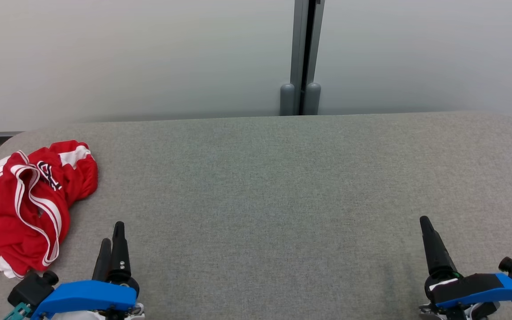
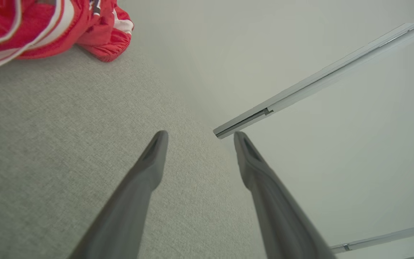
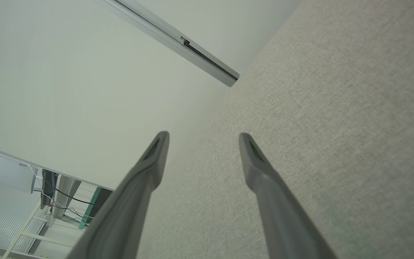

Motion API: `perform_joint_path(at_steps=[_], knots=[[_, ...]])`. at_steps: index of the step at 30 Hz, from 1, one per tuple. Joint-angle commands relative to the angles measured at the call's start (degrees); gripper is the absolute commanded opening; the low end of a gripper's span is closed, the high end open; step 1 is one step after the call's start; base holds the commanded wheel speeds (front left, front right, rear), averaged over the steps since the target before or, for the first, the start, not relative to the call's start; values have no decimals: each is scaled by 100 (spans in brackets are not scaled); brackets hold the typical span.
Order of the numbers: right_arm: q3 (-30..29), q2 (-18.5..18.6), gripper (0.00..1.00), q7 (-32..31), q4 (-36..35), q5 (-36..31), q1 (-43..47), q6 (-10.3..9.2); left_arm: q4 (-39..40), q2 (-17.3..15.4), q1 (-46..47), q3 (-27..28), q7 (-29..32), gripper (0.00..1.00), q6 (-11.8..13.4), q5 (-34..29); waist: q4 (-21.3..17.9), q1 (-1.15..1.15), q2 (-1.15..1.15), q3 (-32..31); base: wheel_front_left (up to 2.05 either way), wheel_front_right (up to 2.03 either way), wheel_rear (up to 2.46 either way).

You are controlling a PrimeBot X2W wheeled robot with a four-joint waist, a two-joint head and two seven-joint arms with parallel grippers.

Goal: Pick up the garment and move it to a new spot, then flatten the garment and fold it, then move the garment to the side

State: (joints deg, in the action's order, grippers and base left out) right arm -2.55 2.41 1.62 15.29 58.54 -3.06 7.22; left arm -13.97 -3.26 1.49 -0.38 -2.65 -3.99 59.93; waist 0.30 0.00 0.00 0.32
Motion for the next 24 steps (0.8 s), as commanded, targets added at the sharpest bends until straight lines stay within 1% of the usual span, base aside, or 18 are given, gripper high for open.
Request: perform_joint_path(at_steps=[1,3,12,24], knots=[[17,35,100,49,-108,-211,-86,21,108,-66,49,-46,-58,100,15,-260,0,0,0,2,0,0,0],[27,36,100,70,-122,-387,-87,21,108,-94,44,-106,-97,100,-6,-470,0,0,0,6,0,0,0],[56,41,100,152,-159,-1076,-72,24,123,-130,17,-208,-271,100,54,-1268,-6,0,0,16,0,0,0],[35,47,100,198,-210,-1884,-40,28,26,-196,-17,-347,-473,100,76,-2145,-7,0,0,17,0,0,0]])
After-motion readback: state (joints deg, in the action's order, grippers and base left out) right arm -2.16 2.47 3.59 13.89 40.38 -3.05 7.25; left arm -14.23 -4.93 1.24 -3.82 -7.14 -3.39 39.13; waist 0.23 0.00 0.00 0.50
